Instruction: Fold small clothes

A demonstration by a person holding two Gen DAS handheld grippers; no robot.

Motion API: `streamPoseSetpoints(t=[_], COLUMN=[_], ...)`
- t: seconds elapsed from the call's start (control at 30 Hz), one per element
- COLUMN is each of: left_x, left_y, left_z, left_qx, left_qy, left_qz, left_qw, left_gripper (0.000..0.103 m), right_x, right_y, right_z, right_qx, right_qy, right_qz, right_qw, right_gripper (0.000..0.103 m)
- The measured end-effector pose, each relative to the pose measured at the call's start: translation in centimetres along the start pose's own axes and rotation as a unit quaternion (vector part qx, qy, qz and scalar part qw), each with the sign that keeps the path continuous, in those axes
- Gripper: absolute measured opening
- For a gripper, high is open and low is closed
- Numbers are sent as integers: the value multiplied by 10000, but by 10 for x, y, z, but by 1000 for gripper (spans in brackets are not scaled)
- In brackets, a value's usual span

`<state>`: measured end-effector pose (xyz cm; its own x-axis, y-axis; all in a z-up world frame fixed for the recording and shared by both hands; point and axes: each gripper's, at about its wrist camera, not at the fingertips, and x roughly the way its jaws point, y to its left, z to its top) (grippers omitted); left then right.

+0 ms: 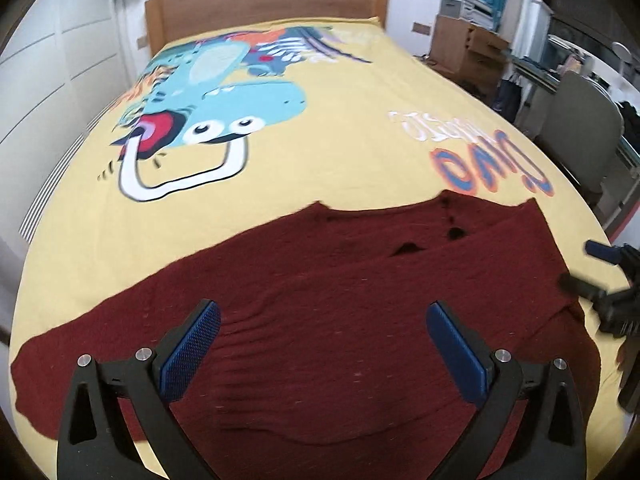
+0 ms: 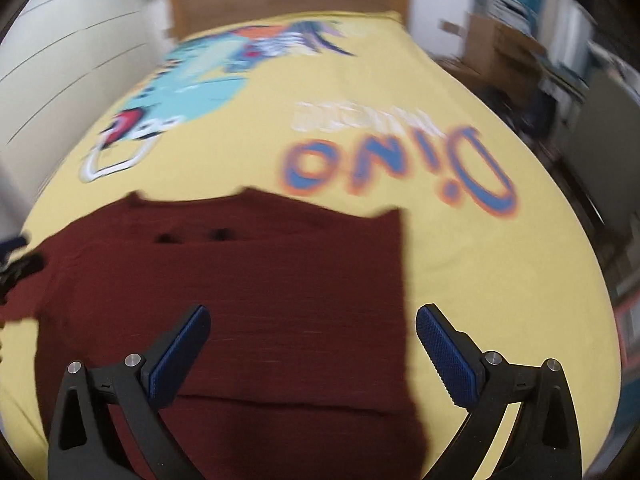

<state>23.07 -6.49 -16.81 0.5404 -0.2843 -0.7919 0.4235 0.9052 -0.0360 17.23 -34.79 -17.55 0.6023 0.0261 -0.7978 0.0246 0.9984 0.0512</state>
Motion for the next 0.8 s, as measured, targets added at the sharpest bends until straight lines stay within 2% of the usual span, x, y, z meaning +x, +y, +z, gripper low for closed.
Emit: streamPoseSetpoints(t=[0.13,0.27,0.4,0.6,0.7,0.8], left_x=[24,55,57,53,58,61], left_y=[-15,-10,2,27,38,44], left_z=[-27,-52,-70,-75,-82,-87], left_qx=[181,65,-131,-178,-447,-728], left_qy=[319,792,948,965,1107,1128], left_qz=[179,215,372,704,550,444], left_qw=[9992,9966,9947,9927,9913,9900], left_gripper=[102,102,102,102,102,102], right_x=[27,60,68,67,68,71], right_y=[37,56,34,-11,-25,-21], right_z=[-18,-45,-59,-56,-57,-60], right_qx=[-342,-643,-411,-80,-4,-175], right_qy=[200,474,590,601,679,699], right_qz=[106,-120,-192,-492,-367,-404], right_qw=[9992,9967,9972,9969,9970,9966], right_gripper=[102,102,102,102,102,102])
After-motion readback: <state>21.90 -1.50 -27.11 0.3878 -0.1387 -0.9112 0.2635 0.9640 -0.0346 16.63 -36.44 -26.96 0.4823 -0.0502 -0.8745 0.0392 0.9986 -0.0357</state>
